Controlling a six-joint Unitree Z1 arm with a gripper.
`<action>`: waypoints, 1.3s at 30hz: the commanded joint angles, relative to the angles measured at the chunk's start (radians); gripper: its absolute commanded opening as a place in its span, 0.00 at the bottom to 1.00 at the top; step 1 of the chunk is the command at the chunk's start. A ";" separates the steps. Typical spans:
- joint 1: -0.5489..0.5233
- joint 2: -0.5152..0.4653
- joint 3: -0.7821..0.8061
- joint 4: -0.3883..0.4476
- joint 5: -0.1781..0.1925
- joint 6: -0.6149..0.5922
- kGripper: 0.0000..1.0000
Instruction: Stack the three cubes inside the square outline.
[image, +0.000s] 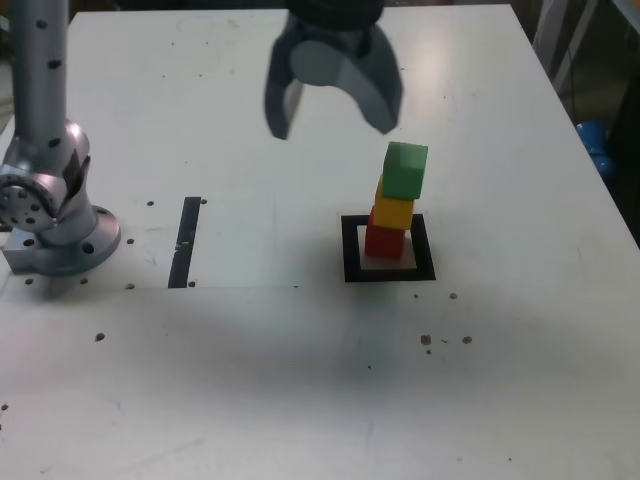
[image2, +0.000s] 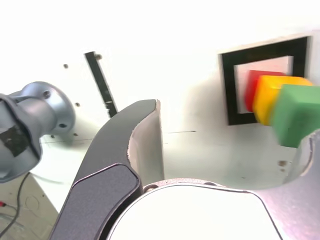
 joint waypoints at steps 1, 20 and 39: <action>0.004 -0.027 0.041 -0.007 0.002 -0.008 1.00; 0.147 -0.217 0.613 -0.345 -0.055 0.001 1.00; 0.179 -0.224 0.874 -0.549 -0.134 0.065 1.00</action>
